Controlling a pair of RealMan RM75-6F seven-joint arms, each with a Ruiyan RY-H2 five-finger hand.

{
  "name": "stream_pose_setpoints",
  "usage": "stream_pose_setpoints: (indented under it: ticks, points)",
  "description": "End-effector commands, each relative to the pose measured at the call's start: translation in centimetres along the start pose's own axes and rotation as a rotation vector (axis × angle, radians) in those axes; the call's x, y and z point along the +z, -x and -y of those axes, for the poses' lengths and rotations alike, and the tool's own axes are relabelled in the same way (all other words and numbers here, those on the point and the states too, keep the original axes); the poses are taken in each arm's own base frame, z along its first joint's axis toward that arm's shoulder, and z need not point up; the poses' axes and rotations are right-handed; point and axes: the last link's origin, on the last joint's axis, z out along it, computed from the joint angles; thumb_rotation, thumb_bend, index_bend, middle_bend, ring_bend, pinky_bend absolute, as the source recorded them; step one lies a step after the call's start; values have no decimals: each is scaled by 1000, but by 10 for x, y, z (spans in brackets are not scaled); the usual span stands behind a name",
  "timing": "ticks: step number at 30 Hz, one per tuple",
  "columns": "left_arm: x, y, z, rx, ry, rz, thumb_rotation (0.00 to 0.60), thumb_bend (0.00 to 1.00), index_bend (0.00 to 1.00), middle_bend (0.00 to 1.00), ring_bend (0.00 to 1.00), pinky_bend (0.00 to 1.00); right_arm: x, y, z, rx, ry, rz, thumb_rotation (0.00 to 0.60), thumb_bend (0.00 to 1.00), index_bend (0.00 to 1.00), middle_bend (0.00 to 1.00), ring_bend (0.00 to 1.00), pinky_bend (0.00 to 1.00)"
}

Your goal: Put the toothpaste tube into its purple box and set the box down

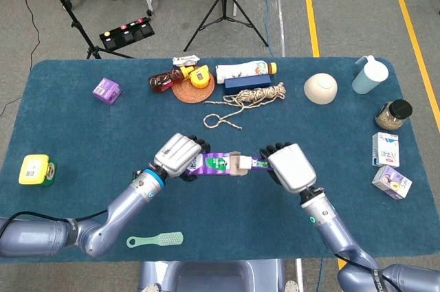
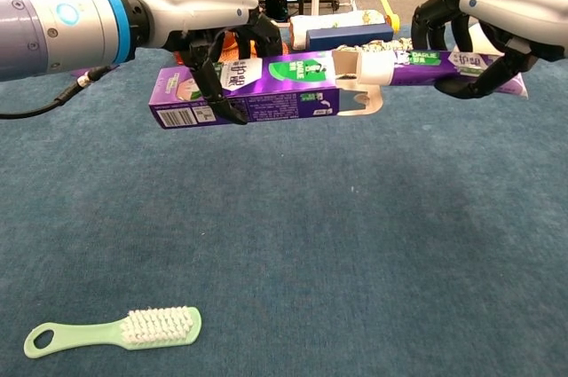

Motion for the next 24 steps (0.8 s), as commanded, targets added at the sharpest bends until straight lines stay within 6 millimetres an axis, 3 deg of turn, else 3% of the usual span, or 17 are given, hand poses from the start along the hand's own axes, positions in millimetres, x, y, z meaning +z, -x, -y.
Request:
stream_pose_setpoints:
  ticks: [1,16,24]
  points:
    - [2,-1,-4,9,11,6,600,163,410,375,326,538,0,0,2,-1,-5,0,600,596,543,567,569,654]
    - [11,6,-9,-32,21,15,600,162,410,374,326,537,-3,-2,7,-60,-21,-12,600,597,544,568,570,656]
    - [14,-1,-13,-47,38,0,600,163,410,374,326,537,-3,-1,13,-79,-34,-8,600,598,545,569,570,656]
